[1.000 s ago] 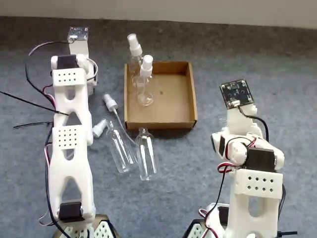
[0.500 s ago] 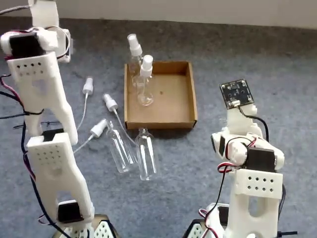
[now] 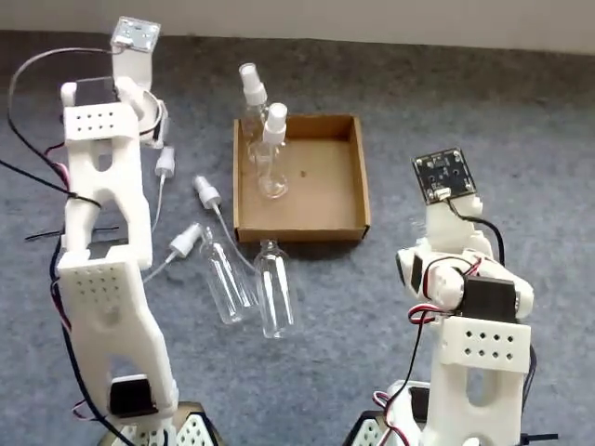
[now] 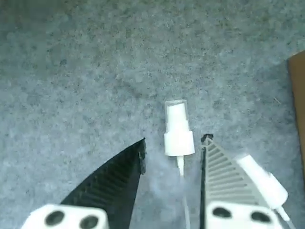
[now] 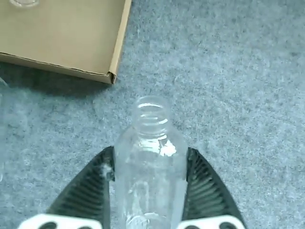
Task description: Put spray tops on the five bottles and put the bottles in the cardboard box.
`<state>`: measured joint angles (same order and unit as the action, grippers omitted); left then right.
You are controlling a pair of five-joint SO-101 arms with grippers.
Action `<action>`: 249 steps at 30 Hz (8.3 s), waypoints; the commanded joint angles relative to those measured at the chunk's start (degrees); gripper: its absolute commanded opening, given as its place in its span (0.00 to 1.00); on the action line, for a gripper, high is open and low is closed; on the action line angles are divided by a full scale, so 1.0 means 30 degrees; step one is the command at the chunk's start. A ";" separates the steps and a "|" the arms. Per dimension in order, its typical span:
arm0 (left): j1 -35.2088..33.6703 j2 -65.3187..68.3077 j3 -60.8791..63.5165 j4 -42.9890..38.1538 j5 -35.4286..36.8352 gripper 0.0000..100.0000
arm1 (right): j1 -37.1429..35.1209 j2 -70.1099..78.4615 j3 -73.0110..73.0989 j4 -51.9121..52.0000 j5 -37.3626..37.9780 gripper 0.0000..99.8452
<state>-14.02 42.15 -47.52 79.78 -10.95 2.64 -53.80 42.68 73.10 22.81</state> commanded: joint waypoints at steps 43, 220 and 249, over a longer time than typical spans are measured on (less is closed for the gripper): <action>0.0484 -1.2703 -0.0689 0.7385 0.0967 0.02 | -0.2711 -0.0425 -0.0718 -0.0747 -0.0205 0.01; 0.5700 -3.6762 2.8059 -0.2755 0.0791 0.15 | -0.9685 -1.3788 1.0886 -1.5458 -0.5890 0.00; 0.7282 -4.3941 3.9927 -0.9436 0.1993 0.25 | -1.3201 0.5729 0.0073 -1.9531 -0.8264 0.00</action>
<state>5.23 -89.19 72.40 53.41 -5.41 -36.48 -36.40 46.90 16.13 -1.45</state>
